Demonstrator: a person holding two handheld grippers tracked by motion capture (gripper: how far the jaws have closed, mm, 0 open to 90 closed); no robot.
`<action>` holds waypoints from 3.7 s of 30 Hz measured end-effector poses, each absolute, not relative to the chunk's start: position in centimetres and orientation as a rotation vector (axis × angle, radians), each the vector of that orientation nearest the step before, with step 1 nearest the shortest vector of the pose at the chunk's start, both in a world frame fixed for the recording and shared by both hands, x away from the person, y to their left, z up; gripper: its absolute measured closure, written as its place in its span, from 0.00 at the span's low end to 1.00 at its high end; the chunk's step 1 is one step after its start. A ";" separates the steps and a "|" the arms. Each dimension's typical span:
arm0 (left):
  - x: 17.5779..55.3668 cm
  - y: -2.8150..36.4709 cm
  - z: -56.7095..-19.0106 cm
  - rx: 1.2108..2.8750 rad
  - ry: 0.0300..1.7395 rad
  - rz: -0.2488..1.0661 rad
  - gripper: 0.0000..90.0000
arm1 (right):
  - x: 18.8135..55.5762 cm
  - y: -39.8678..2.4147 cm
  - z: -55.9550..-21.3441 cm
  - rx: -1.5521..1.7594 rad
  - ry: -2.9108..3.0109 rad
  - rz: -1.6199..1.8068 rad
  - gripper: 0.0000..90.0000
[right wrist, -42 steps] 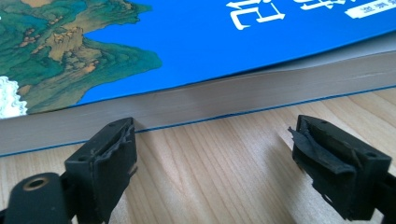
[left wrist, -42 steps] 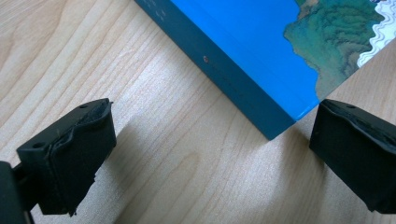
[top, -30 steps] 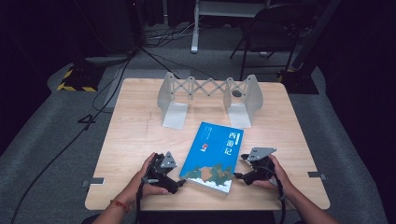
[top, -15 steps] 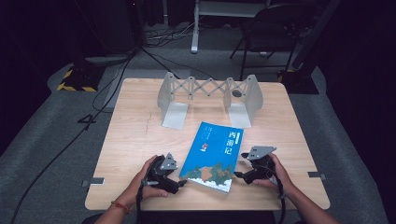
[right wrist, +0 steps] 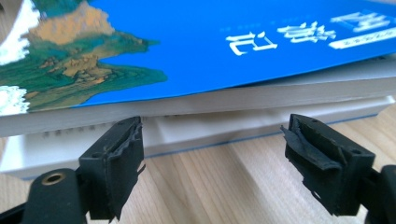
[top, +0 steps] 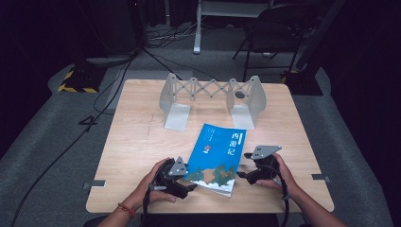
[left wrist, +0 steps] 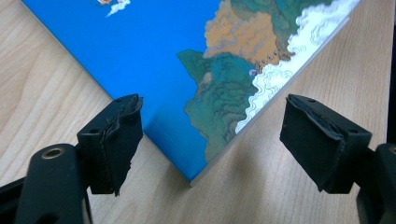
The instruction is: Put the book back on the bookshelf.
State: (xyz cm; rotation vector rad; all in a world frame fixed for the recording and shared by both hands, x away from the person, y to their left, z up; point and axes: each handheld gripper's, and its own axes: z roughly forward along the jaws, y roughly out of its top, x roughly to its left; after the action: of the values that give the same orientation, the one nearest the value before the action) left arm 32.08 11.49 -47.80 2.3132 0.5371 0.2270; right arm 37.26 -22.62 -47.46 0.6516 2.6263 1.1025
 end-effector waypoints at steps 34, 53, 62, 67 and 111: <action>30.5 3.8 -47.2 2.265 0.590 0.460 0.29 | 38.6 -19.7 -43.8 0.695 2.542 1.235 0.22; 31.8 8.0 -45.4 2.192 0.449 0.413 0.81 | 38.5 -22.3 -44.3 0.671 2.548 1.297 0.26; 32.6 10.7 -45.2 2.202 0.420 0.355 0.81 | 37.7 -21.3 -43.2 0.466 2.513 1.298 0.28; 32.7 11.5 -45.2 2.202 0.411 0.338 0.81 | 37.8 -20.2 -42.7 0.344 2.523 1.286 0.27; 30.0 10.8 -45.5 2.223 0.554 0.496 0.24 | 41.3 -17.1 -43.4 0.044 2.666 1.077 0.61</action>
State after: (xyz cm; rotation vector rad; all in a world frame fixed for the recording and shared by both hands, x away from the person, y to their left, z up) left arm 29.98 10.75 -45.50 2.2233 0.5543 0.4964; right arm 41.26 -17.14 -43.45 0.0439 2.6655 1.0769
